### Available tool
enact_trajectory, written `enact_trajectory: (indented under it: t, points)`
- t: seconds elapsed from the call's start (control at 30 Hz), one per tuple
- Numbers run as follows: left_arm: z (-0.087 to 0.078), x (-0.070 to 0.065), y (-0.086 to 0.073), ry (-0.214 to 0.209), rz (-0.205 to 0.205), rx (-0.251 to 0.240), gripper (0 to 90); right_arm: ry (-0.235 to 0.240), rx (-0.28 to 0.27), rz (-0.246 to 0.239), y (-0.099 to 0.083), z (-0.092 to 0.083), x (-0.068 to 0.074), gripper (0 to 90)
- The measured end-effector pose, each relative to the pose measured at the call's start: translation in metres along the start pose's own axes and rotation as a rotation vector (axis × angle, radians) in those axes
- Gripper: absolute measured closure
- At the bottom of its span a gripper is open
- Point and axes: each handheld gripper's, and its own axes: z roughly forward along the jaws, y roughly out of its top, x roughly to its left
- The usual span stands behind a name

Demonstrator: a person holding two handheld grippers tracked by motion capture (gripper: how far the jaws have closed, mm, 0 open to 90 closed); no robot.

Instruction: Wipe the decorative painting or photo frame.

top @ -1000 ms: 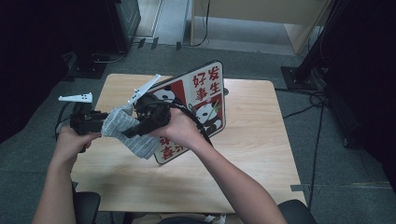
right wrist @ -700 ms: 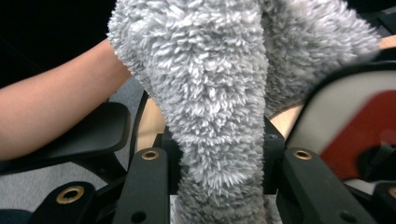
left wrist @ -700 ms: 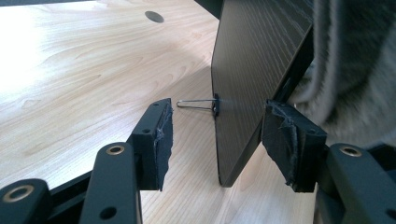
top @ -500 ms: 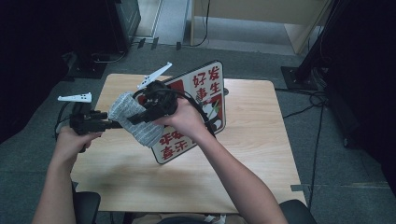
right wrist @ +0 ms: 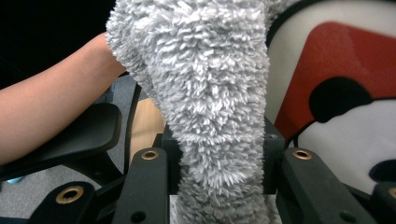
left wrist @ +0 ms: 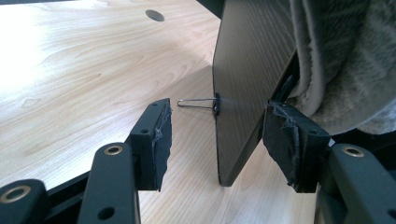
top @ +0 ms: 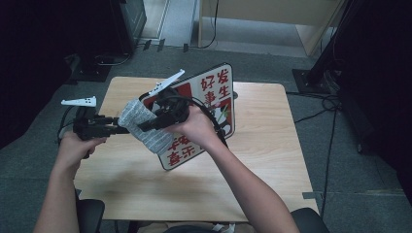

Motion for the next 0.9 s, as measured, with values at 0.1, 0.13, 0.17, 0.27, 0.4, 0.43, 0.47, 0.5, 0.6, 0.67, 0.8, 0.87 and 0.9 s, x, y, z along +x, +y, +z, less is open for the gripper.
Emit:
enact_trajectory:
  t: [0.1, 0.13, 0.17, 0.27, 0.4, 0.43, 0.47, 0.5, 0.6, 0.67, 0.8, 0.87, 0.9]
  points:
    - [0.0, -0.001, 0.001, 0.003, 0.007, -0.003, 42.3, 0.006, -0.007, 0.01, -0.002, 0.0, -0.001, 65.9]
    - [0.0, -0.001, 0.001, 0.005, 0.007, 0.001, 42.2, 0.005, -0.007, 0.011, -0.003, 0.0, -0.001, 65.8]
    - [0.0, -0.001, 0.001, 0.006, 0.007, 0.003, 42.2, 0.005, -0.006, 0.011, -0.004, 0.0, -0.001, 65.8]
    - [0.001, -0.001, 0.001, 0.007, 0.004, 0.007, 42.2, 0.002, -0.004, 0.012, -0.006, 0.0, -0.002, 65.9]
    - [0.002, 0.0, 0.001, 0.007, 0.002, 0.009, 42.2, 0.0, -0.001, 0.016, -0.009, 0.001, -0.004, 65.9]
    - [0.002, 0.0, 0.001, 0.008, 0.003, 0.012, 42.1, 0.0, 0.001, 0.014, -0.01, 0.001, -0.004, 65.9]
    - [0.002, 0.0, 0.001, 0.007, 0.003, 0.013, 42.1, 0.001, 0.006, 0.017, -0.01, 0.002, -0.003, 65.9]
    - [0.002, 0.0, 0.001, 0.008, 0.003, 0.013, 42.1, -0.001, 0.005, 0.016, -0.011, 0.003, -0.004, 65.9]
    - [0.003, 0.0, 0.002, 0.009, 0.003, 0.014, 42.1, 0.0, 0.01, 0.019, -0.014, 0.004, -0.005, 65.9]
    - [0.003, 0.001, 0.002, 0.013, 0.002, 0.018, 42.0, 0.003, 0.012, 0.024, -0.016, 0.005, -0.005, 65.9]
    - [0.003, 0.001, 0.002, 0.009, 0.0, 0.013, 42.0, 0.002, 0.02, 0.03, -0.019, 0.007, -0.006, 65.9]
    - [0.003, 0.001, 0.002, 0.008, 0.002, 0.015, 42.0, -0.001, 0.021, 0.031, -0.021, 0.007, -0.006, 65.9]
    - [0.003, 0.001, 0.003, 0.008, 0.002, 0.016, 42.0, -0.001, 0.024, 0.032, -0.022, 0.008, -0.006, 66.0]
